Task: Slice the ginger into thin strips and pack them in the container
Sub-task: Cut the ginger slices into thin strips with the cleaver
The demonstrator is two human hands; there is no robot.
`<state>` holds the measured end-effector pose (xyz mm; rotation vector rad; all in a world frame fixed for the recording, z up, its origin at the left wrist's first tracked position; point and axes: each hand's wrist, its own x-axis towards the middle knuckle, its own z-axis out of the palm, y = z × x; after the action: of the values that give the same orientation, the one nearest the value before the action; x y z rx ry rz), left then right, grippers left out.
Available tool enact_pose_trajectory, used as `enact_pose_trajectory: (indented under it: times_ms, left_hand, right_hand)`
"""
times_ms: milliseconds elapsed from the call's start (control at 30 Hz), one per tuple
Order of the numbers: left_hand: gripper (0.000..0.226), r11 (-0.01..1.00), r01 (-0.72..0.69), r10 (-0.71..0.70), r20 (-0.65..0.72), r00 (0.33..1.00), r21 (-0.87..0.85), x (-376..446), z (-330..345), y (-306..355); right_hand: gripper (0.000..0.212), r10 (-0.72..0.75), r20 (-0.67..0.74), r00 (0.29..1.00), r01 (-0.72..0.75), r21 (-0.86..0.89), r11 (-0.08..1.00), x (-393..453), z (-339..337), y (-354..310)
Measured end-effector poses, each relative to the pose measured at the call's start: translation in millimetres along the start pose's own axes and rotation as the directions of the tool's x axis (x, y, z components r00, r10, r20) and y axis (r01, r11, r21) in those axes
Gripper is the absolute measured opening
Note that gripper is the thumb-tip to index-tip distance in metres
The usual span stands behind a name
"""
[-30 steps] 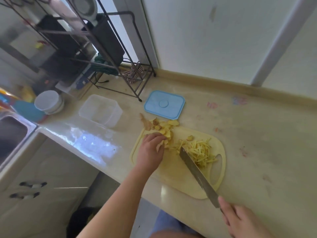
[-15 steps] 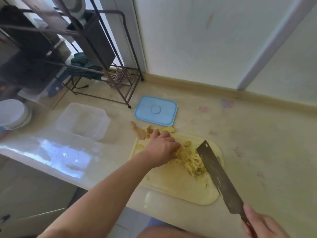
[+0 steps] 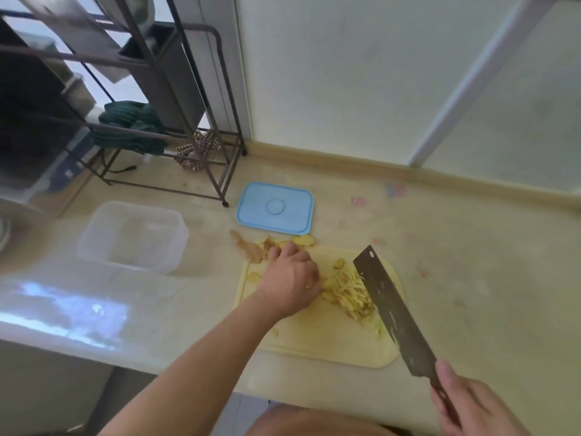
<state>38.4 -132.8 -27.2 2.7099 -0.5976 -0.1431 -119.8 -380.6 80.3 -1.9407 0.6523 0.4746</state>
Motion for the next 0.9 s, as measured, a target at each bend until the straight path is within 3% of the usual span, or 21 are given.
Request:
enact_pose_trajectory:
  times_ms: [100,167,400,500,567,667,767,900]
  left_hand:
    - [0.019,0.943,0.231,-0.176,0.231,0.957,-0.239,-17.4,-15.5,1.3]
    - [0.016,0.924,0.301,-0.205,0.356,0.911,-0.237,-28.8,-17.3,-3.8]
    - [0.013,0.974,0.22,-0.174,0.459,0.871,-0.047,-46.8,-9.5,-13.7]
    - [0.019,0.986,0.156,-0.169,0.406,0.898,0.065,-47.9,-11.1,-13.2]
    - [0.027,0.98,0.185,-0.199,0.293,0.935,0.076,-44.7,-12.9,-14.9]
    - [0.018,0.959,0.221,-0.225,-0.004,0.974,-0.177,-20.1,-13.8,-17.0]
    - [0.015,0.97,0.158,-0.193,-0.193,0.962,-0.185,23.5,-11.4,-21.4]
    - [0.023,0.954,0.296,-0.299,-0.134,0.945,-0.044,60.5,-9.9,-24.1]
  right_hand:
    - [0.081,0.052,0.025,0.998,-0.05,-0.09,0.995,-4.2,1.0,-10.1]
    - [0.087,0.068,0.05,0.996,-0.06,-0.147,0.987,-4.2,3.3,-13.3]
    - [0.06,0.12,0.198,0.973,-0.128,0.029,0.991,-4.9,17.3,-16.4]
    - [0.056,0.12,0.191,0.974,-0.129,0.036,0.991,-2.9,17.1,-16.0]
    - [0.059,0.132,0.151,0.98,-0.138,0.027,0.99,-2.0,15.2,-16.9]
    - [0.074,0.121,0.091,0.988,-0.119,-0.034,0.992,-0.6,10.6,-14.4]
    - [0.07,0.104,0.072,0.992,-0.097,-0.093,0.991,-0.3,7.3,-13.2]
    - [0.057,0.088,0.059,0.994,-0.084,-0.072,0.994,2.6,0.5,-3.0]
